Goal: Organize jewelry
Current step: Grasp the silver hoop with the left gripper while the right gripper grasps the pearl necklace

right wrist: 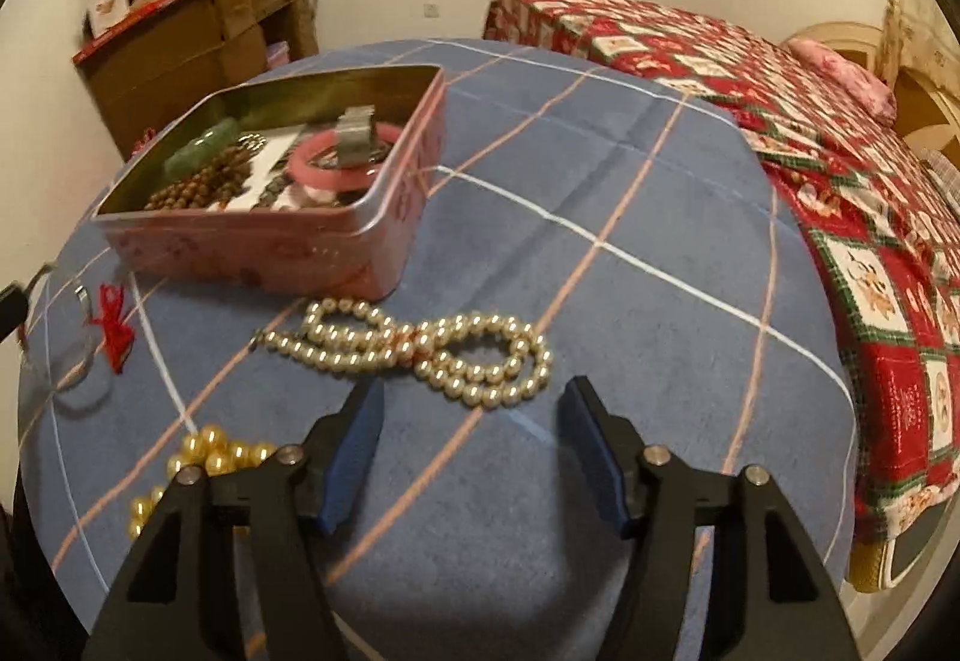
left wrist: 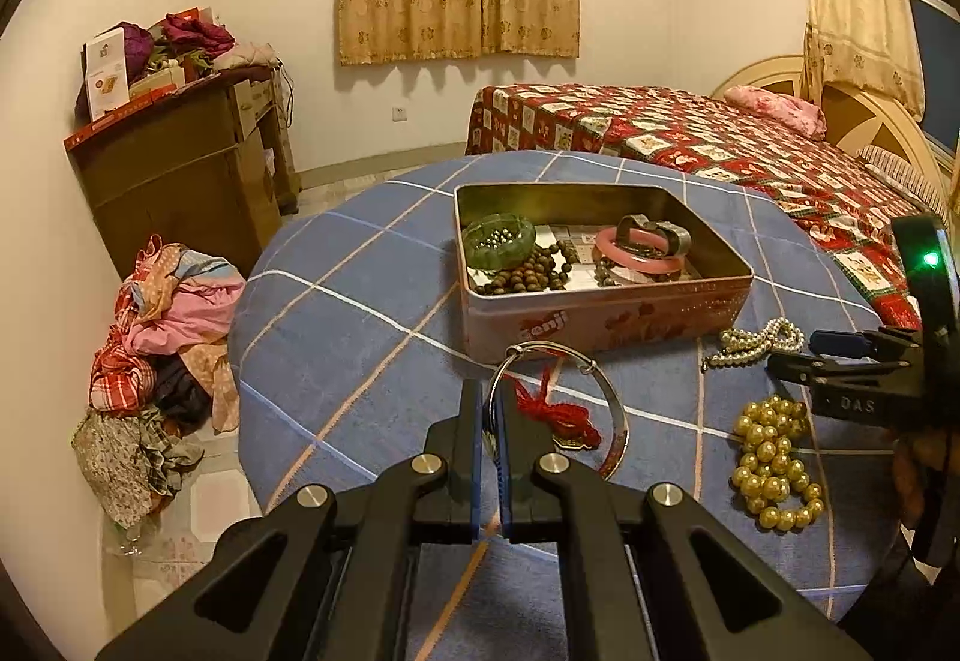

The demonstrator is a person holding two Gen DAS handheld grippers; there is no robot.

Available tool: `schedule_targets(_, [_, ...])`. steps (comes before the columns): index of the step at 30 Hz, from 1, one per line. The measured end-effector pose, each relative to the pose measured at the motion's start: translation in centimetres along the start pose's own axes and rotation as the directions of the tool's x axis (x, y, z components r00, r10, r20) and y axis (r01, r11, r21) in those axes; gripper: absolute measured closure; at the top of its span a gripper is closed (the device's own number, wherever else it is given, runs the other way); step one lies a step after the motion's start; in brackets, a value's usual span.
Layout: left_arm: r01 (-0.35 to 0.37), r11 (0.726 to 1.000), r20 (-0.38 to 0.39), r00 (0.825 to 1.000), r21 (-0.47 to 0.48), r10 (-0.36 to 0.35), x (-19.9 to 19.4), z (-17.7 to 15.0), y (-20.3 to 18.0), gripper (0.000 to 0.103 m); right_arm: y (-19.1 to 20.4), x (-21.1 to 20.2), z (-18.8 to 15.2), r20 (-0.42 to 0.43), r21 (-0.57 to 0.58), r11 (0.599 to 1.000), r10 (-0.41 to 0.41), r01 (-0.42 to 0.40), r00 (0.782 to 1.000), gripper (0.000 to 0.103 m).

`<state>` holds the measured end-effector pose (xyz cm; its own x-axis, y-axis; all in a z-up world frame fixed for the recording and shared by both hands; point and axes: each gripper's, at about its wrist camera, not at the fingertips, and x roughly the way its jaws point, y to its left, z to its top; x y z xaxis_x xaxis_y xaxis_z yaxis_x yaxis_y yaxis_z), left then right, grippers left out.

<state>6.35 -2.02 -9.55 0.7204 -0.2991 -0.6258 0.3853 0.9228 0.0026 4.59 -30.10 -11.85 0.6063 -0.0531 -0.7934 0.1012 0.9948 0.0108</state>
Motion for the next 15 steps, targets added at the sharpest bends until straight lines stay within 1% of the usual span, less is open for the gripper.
schedule_targets(3, [0.002,1.0,-0.008,1.0,0.003,-0.002,0.2,-0.2,-0.2,0.1,-0.1,-0.2,-0.1,0.005,0.002,1.0,0.012,-0.012,1.0,0.038])
schedule_targets(5, [0.001,1.0,-0.007,1.0,0.005,-0.001,0.3,-0.2,-0.2,0.1,0.1,-0.2,0.1,0.002,-0.008,1.0,0.006,-0.006,1.0,0.039])
schedule_targets(7, [0.0,1.0,-0.005,1.0,0.004,0.0,0.3,-0.2,-0.2,0.1,0.3,-0.3,0.4,0.02,-0.042,0.999,-0.009,0.01,1.0,0.039])
schedule_targets(11, [-0.002,1.0,-0.012,1.0,-0.004,0.002,0.6,-0.3,0.0,0.1,0.7,-0.7,1.6,0.071,-0.17,0.985,-0.013,0.025,0.997,0.037])
schedule_targets(12, [-0.003,1.0,-0.016,1.0,-0.007,0.003,0.7,-0.4,0.1,0.1,0.9,-0.4,2.0,0.069,-0.198,0.98,0.001,0.013,0.998,0.037])
schedule_targets(15, [-0.003,1.0,-0.028,1.0,-0.012,0.003,1.3,-0.5,0.2,0.1,0.9,1.0,2.7,0.008,-0.25,0.964,0.099,-0.094,0.995,0.037])
